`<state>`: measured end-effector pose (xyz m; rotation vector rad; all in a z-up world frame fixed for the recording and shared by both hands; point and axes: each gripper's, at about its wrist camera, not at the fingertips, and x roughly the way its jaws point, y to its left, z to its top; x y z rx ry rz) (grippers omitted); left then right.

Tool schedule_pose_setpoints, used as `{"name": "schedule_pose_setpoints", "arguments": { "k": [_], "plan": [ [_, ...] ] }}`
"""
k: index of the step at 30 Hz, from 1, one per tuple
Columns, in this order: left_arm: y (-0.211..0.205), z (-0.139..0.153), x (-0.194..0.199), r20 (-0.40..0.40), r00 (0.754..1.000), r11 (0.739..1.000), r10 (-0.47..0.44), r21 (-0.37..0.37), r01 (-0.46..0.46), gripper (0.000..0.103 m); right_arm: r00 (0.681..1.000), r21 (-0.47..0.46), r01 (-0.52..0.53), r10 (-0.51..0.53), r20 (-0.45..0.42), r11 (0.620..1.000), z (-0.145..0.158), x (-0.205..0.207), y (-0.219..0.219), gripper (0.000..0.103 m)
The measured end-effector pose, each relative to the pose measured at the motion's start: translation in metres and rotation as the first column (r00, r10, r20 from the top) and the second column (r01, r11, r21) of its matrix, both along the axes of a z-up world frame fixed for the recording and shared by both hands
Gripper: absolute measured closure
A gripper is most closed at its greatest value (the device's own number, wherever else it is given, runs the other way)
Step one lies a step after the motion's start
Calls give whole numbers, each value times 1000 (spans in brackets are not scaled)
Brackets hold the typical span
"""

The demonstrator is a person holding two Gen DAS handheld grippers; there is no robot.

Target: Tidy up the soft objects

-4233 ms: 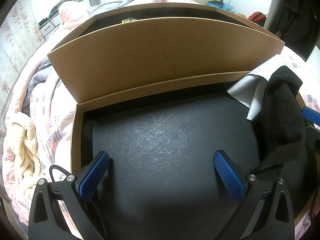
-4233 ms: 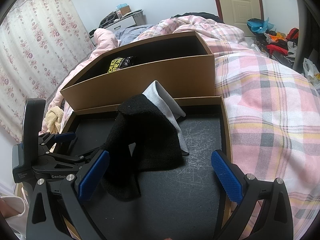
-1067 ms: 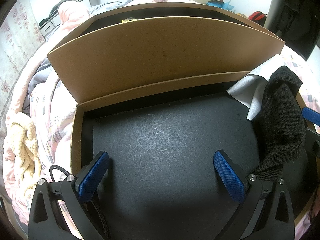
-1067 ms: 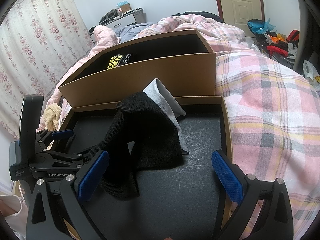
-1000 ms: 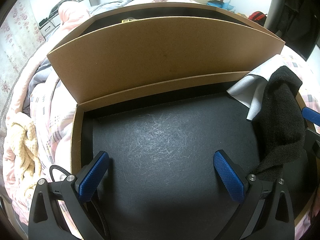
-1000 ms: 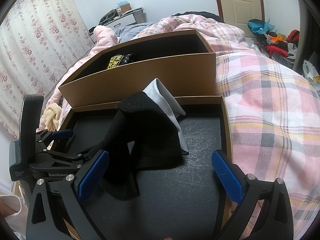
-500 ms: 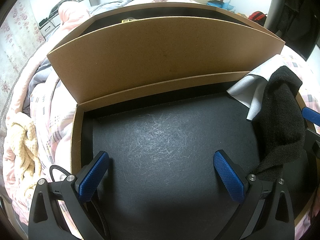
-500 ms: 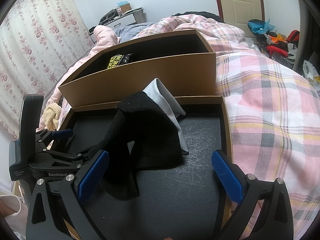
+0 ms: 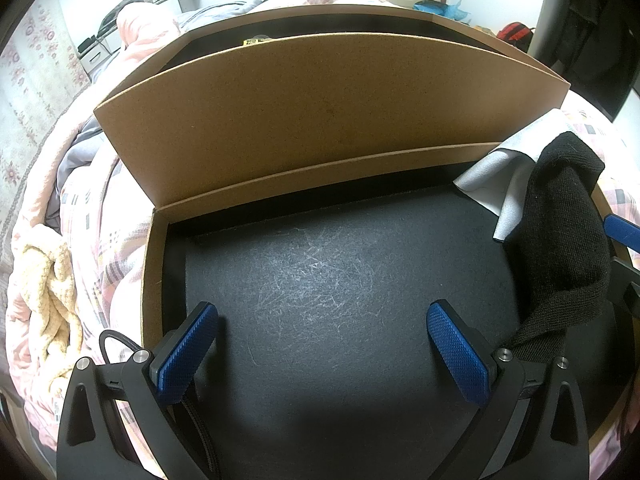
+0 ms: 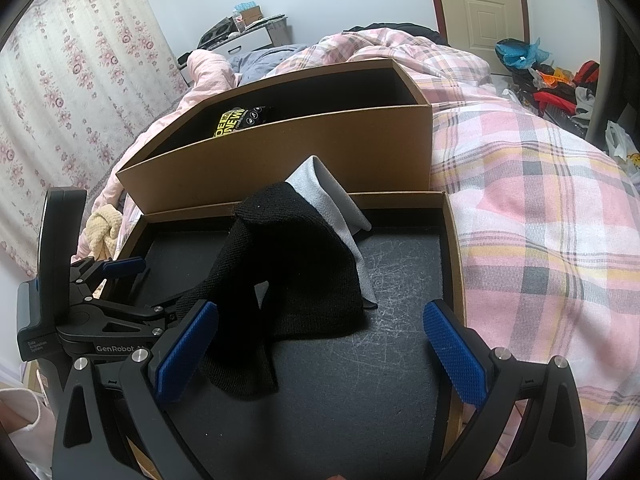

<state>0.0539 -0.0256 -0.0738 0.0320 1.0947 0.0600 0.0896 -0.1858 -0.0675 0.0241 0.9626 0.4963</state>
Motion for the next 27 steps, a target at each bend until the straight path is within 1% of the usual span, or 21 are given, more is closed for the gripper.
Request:
{"name": "schedule_pose_setpoints", "arguments": {
  "k": [27],
  "plan": [
    [0, 0, 0, 0, 1000, 1000, 0, 1, 0, 0, 1000, -4, -1, 1, 0, 1000, 0, 0, 1, 1]
  ]
}}
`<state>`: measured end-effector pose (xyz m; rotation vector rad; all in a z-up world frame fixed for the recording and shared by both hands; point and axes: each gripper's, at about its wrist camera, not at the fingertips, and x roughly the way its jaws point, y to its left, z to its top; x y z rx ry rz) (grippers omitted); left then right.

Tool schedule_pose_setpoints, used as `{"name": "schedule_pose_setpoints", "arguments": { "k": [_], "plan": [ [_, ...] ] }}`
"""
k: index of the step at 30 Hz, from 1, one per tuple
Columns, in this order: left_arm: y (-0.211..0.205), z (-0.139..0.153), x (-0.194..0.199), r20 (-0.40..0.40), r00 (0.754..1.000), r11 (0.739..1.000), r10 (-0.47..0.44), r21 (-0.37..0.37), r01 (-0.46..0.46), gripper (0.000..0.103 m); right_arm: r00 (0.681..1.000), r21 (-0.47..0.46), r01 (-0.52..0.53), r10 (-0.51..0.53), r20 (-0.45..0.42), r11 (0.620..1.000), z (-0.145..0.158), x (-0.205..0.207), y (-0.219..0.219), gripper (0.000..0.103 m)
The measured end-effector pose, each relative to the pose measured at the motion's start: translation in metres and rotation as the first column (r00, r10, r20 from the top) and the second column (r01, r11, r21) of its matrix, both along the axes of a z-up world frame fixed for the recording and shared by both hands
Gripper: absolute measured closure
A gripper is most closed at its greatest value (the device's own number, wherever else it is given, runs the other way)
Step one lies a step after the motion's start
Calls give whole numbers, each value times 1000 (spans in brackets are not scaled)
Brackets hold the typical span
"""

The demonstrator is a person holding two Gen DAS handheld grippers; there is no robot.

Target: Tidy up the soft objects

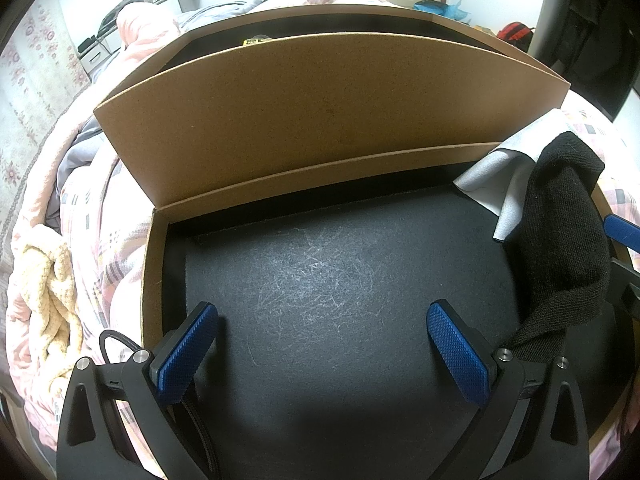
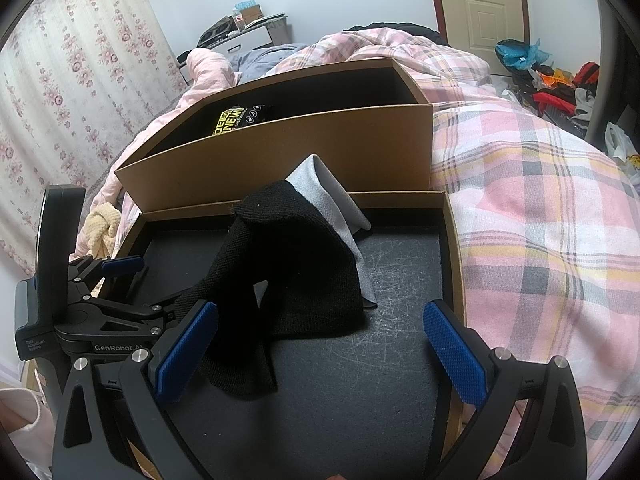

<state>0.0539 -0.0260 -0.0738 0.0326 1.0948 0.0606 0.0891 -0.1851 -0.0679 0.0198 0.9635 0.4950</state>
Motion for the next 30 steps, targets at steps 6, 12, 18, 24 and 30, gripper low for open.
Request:
{"name": "schedule_pose_setpoints", "arguments": {
  "k": [6, 12, 18, 24, 30],
  "plan": [
    [0, 0, 0, 0, 1000, 1000, 0, 0, 0, 0, 1000, -4, 0, 0, 0, 1000, -1, 0, -2, 1],
    [0, 0, 0, 0, 1000, 1000, 0, 0, 0, 0, 1000, -6, -1, 1, 0, 1000, -2, -1, -3, 1],
    [0, 0, 0, 0, 1000, 1000, 0, 1, 0, 0, 1000, -7, -1, 1, 1, 1000, -2, -1, -3, 1],
    [0, 0, 0, 0, 1000, 1000, 0, 1, 0, 0, 1000, -15, -4, 4, 4, 1000, -3, -3, -6, 1],
    [0, 0, 0, 0, 1000, 1000, 0, 1, 0, 0, 1000, -26, -7, 7, 4, 1000, -3, -4, -9, 1]
  ]
}}
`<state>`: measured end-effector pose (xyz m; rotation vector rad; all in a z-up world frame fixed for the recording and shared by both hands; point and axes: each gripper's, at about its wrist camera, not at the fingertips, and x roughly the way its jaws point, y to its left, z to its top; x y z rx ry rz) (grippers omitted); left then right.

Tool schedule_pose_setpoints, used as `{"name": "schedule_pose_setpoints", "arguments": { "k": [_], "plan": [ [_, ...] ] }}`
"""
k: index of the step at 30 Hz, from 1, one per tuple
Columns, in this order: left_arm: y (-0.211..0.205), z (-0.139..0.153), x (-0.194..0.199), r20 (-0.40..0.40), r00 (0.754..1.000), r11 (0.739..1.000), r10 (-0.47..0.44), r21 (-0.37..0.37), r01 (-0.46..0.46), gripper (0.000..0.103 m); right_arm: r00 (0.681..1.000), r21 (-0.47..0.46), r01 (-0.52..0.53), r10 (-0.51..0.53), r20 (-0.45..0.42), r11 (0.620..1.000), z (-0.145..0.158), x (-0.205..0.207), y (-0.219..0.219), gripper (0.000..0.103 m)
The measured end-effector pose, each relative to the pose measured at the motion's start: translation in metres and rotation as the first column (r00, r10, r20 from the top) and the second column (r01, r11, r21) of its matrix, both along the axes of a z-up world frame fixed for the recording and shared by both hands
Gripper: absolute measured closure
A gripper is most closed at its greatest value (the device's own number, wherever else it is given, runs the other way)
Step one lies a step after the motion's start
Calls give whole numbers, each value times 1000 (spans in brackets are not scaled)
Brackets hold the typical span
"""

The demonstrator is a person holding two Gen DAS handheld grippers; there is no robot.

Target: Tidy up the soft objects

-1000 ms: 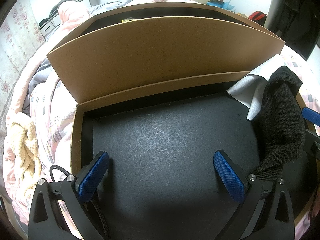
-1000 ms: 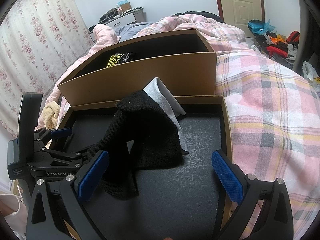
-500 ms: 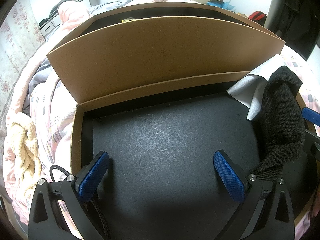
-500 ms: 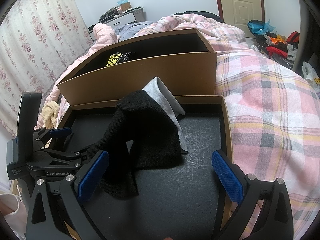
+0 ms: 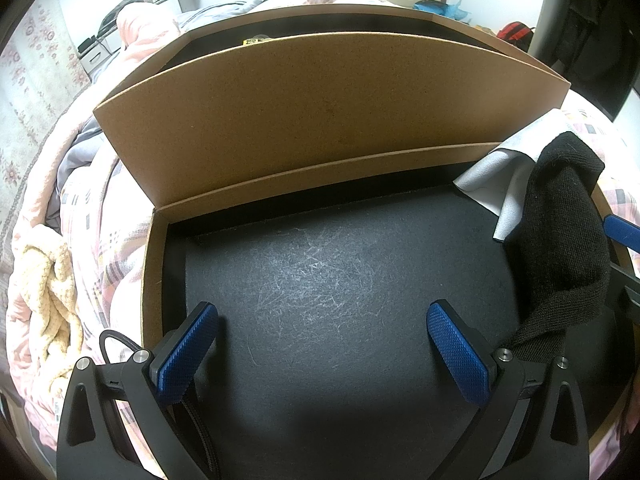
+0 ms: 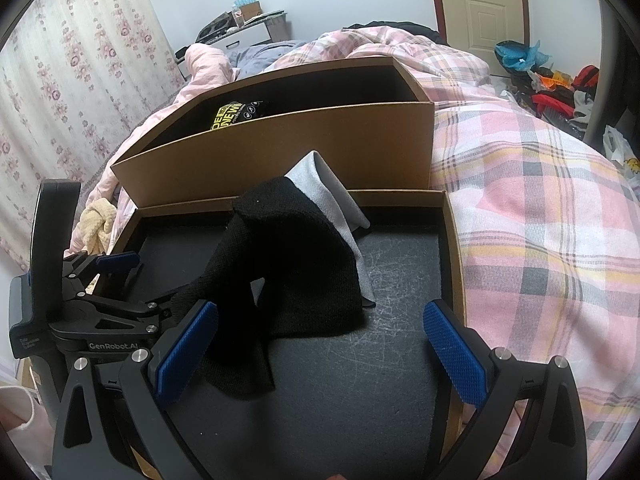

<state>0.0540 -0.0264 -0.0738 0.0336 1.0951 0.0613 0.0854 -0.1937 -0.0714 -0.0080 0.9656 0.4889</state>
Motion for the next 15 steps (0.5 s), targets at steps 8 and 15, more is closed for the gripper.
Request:
{"name": "schedule_pose_setpoints", "arguments": {
  "k": [8, 15],
  "plan": [
    [0, 0, 0, 0, 1000, 1000, 0, 0, 0, 0, 1000, -10, -1, 1, 1, 1000, 1, -1, -4, 1],
    [0, 0, 0, 0, 1000, 1000, 0, 0, 0, 0, 1000, -11, -1, 1, 1, 1000, 2, -2, -4, 1]
  ]
}}
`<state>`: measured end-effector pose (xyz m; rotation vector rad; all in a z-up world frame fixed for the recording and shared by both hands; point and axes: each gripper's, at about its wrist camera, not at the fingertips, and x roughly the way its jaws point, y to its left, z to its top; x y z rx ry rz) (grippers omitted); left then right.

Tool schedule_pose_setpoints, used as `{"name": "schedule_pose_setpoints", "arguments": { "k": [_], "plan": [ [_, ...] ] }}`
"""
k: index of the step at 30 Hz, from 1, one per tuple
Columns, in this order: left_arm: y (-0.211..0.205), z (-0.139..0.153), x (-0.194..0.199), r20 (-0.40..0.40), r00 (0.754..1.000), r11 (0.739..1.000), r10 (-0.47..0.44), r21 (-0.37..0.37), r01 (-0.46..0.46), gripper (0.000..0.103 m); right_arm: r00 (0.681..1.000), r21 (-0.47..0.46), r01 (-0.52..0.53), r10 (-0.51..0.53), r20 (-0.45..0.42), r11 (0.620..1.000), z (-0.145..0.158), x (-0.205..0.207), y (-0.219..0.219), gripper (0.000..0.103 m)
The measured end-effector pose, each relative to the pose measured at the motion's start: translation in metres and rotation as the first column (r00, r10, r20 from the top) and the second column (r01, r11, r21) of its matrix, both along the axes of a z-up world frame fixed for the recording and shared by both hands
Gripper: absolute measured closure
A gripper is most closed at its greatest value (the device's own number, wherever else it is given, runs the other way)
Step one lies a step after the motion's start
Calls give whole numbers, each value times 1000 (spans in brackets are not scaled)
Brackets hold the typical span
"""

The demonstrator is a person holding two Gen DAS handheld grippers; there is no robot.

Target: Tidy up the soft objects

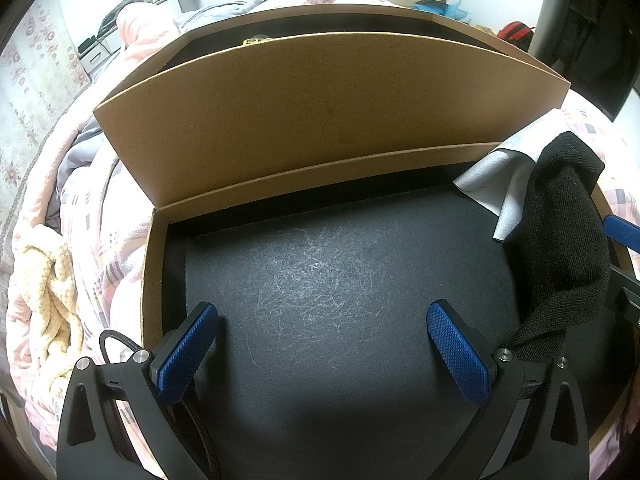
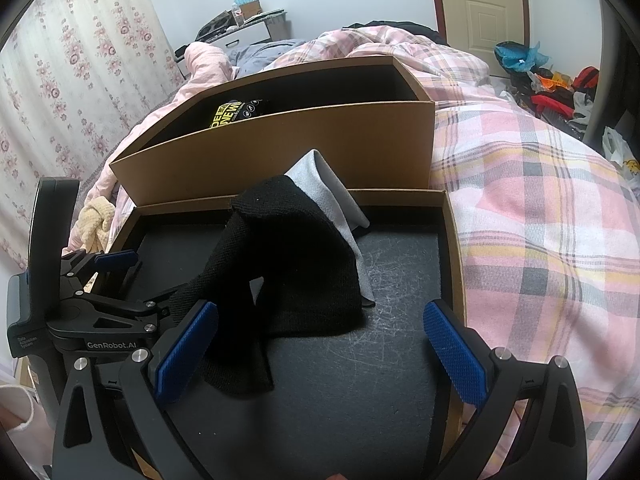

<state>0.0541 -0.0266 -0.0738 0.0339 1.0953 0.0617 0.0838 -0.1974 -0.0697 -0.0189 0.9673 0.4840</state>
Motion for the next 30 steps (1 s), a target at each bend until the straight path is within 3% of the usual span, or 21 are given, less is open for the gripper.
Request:
{"name": "schedule_pose_setpoints", "arguments": {
  "k": [30],
  "plan": [
    [0, 0, 0, 0, 1000, 1000, 0, 1, 0, 0, 1000, -1, -1, 1, 1, 1000, 0, 1, 4, 1]
  ]
}}
